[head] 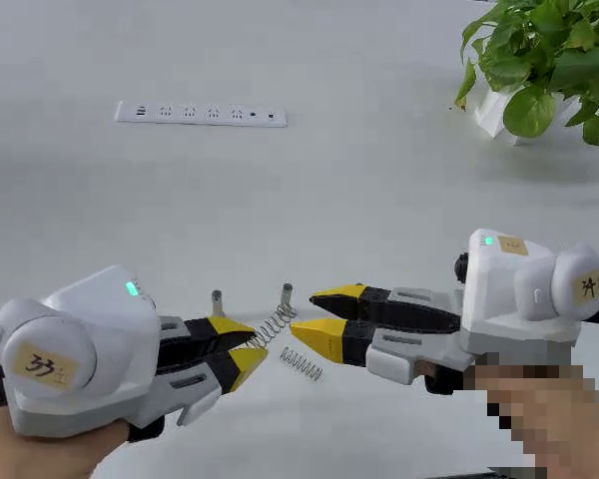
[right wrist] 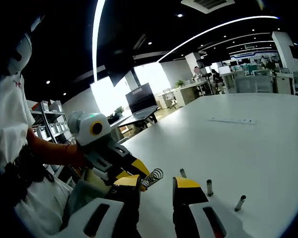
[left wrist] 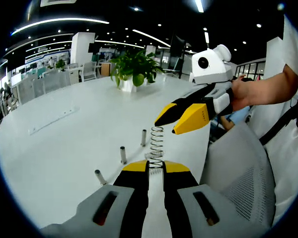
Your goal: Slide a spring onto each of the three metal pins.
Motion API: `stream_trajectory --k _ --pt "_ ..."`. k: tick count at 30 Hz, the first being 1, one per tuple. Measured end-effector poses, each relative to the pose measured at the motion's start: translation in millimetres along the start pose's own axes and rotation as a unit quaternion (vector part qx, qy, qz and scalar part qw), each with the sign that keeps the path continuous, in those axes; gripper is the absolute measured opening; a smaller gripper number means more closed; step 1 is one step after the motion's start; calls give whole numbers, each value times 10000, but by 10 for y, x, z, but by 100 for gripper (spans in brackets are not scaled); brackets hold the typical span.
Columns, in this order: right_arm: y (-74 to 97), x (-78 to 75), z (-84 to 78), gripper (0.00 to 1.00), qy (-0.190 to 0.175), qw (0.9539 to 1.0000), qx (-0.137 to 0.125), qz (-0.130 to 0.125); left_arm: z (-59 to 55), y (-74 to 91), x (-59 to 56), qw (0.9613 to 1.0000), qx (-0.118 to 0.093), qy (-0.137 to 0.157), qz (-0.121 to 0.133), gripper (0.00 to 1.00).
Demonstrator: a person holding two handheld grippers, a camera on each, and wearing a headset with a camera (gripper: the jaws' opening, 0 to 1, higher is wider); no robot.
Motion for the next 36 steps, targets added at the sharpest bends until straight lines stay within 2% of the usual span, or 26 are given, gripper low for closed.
stream_trajectory --k 5,13,20,27,36 --pt "-1 -16 66 18 -391 9990 -205 25 56 -13 -13 9999 -124 -2 -51 7" --pt "-6 17 79 12 -552 9981 -251 87 68 -29 -35 9998 -176 -18 -108 7" --pt "-13 36 76 7 -561 9980 -260 121 70 -32 -52 9996 -213 -3 -161 7" --pt "-3 49 79 7 -485 9984 -250 137 64 -38 -55 9996 -203 -8 -187 7" --pt "18 87 98 7 -135 9997 -139 139 55 -66 -60 9995 -159 9 -255 7"
Point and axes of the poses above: the centre of the closed fingertips' face, and the gripper's own axes: y roughly backward along the fingers, x roughly to its left, z roughly out of its top, the point moved 5 cm from there along y, roughly backward along the fingers, and after that the axes turned 11 degrees about -z, right-handed, at the moved point
